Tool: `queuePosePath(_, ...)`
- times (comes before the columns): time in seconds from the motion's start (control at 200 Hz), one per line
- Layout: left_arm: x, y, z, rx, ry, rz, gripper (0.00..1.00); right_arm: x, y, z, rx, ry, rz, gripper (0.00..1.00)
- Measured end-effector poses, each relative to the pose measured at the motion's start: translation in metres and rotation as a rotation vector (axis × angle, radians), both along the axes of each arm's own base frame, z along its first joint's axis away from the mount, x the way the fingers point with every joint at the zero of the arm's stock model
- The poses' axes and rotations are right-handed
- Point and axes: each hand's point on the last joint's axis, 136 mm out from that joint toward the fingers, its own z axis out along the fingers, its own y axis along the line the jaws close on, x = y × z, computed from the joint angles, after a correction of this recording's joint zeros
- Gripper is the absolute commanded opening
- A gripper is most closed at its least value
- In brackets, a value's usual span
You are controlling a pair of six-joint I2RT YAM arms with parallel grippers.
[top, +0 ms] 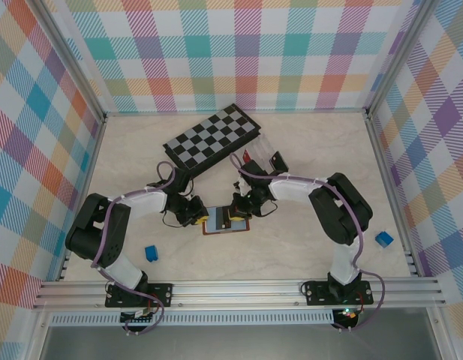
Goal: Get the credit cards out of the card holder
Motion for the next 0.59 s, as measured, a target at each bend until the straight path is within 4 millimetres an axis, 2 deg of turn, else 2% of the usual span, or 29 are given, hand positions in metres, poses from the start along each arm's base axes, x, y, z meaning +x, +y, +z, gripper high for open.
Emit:
queuePosePath(0.125,0.001,0.001,0.007,0.006,-0.007,0.0,0.16,0.0,0.001,-0.001,-0.003,0.004,0.006,0.18)
queuePosePath(0.36,0.017,-0.012,0.046,-0.035,-0.113,-0.029,0.16,0.002,0.001,-0.006,-0.016,0.018,0.007,0.25)
queuePosePath(0.465,0.013,-0.02,0.047,-0.038,-0.116,-0.055,0.13,0.002,0.001,-0.006,-0.016,0.019,0.006,0.27)
queuePosePath(0.595,0.006,-0.028,0.037,-0.027,-0.084,-0.084,0.1,0.002,0.002,-0.005,-0.016,0.019,0.006,0.29)
